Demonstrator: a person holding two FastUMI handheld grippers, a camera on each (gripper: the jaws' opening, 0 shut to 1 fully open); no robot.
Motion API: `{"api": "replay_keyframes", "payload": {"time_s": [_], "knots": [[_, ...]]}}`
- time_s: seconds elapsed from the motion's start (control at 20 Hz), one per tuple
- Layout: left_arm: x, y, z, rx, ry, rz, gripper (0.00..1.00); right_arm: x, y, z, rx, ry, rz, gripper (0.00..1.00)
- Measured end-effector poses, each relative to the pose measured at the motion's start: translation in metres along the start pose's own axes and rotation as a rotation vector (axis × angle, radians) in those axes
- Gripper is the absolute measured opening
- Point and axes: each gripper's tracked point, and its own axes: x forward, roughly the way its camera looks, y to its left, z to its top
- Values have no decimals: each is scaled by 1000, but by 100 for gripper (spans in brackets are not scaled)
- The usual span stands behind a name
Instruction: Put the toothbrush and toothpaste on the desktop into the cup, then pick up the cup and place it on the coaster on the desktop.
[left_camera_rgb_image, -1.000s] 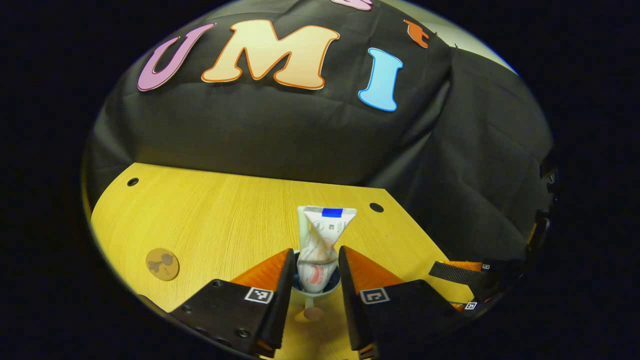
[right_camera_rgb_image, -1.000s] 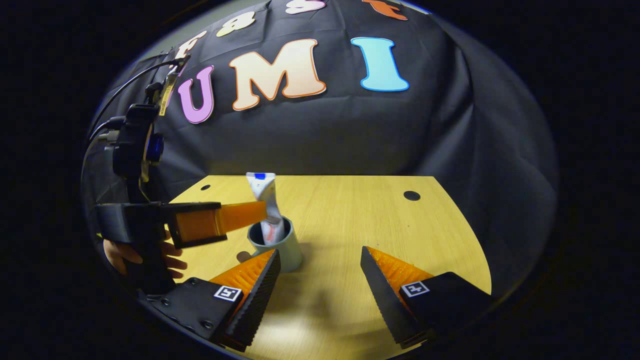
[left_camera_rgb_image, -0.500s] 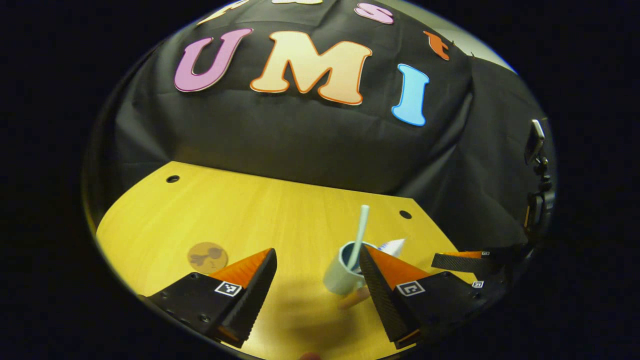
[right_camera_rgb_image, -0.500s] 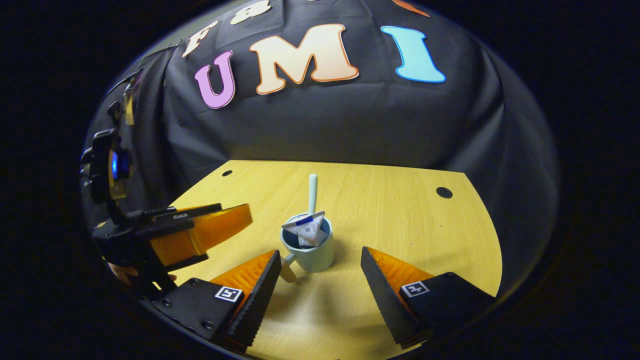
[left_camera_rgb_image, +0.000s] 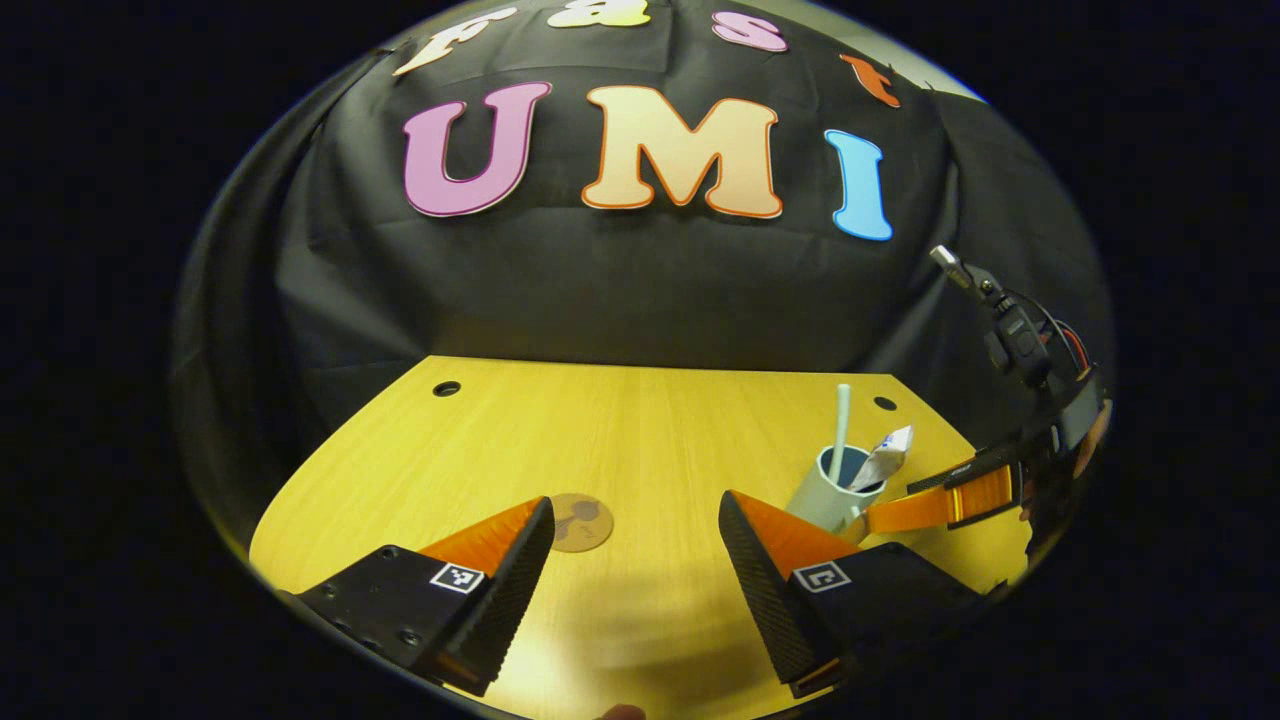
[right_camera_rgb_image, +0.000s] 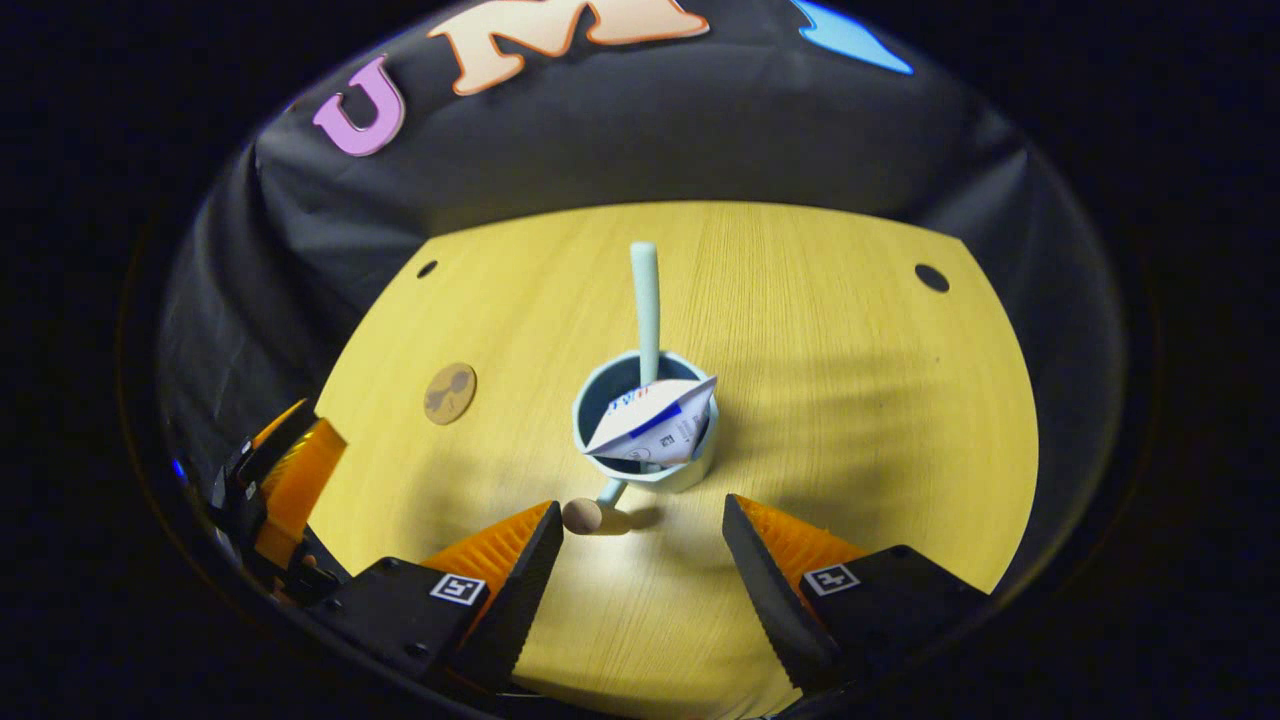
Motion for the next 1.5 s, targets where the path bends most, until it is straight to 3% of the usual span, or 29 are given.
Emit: {"api": "replay_keyframes", "payload": {"time_s": [0.2,0.5,0.65,0.7,0.75,0.85,0.9,1.0,1.1,1.15,1.2,1.5], "knots": [[-13,31,-18,-15,28,30,95,21,3,-1,86,110,-12,95],[-23,68,-31,-53,47,62,95,51,13,-9,122,226,-29,99],[-26,82,-35,-57,54,70,95,55,6,-11,122,252,-55,87],[-25,86,-35,-57,55,71,95,56,6,-12,125,259,-57,78],[-25,89,-36,-57,57,72,95,54,6,-14,129,267,-55,80],[-23,94,-34,-59,59,69,95,50,9,-13,130,279,-47,65],[-20,95,-33,-60,60,64,95,50,8,-14,116,287,-54,39],[-18,94,-33,-59,64,54,95,50,5,-14,75,291,-79,39],[-16,95,-32,-58,61,42,95,49,1,-15,16,286,-107,29],[-15,96,-31,-57,59,37,95,50,2,-12,6,272,-113,29],[-15,98,-31,-54,58,35,95,50,5,-10,9,253,-112,26],[-12,103,-28,-39,51,25,95,44,10,-3,-3,217,-73,26]]}}
